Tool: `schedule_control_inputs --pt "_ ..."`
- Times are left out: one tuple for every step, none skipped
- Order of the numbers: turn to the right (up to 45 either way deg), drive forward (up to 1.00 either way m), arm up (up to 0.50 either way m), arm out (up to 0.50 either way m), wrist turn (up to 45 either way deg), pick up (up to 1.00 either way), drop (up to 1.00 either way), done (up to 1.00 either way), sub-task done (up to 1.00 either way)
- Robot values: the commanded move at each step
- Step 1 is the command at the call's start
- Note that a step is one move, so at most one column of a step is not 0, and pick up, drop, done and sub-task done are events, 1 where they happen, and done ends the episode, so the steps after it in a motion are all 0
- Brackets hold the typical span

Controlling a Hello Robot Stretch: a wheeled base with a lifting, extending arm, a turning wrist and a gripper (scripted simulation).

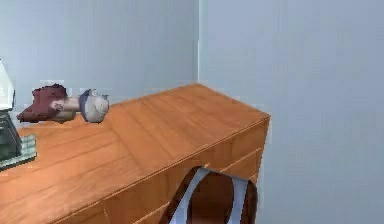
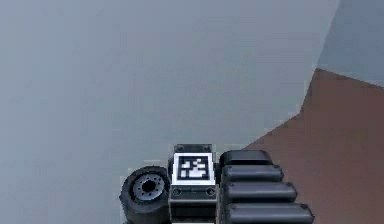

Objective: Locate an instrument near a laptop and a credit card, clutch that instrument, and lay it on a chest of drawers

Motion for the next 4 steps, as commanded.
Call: schedule_control_inputs --pt "-45.0 0.0 0.0 0.0 0.0 0.0 0.0 0.0 0.0" --pt "-45.0 0.0 0.0 0.0 0.0 0.0 0.0 0.0 0.0" --pt "-24.0 0.0 0.0 0.0 0.0 0.0 0.0 0.0 0.0" --pt "0.0 0.0 0.0 0.42 0.0 0.0 0.0 0.0 0.0"
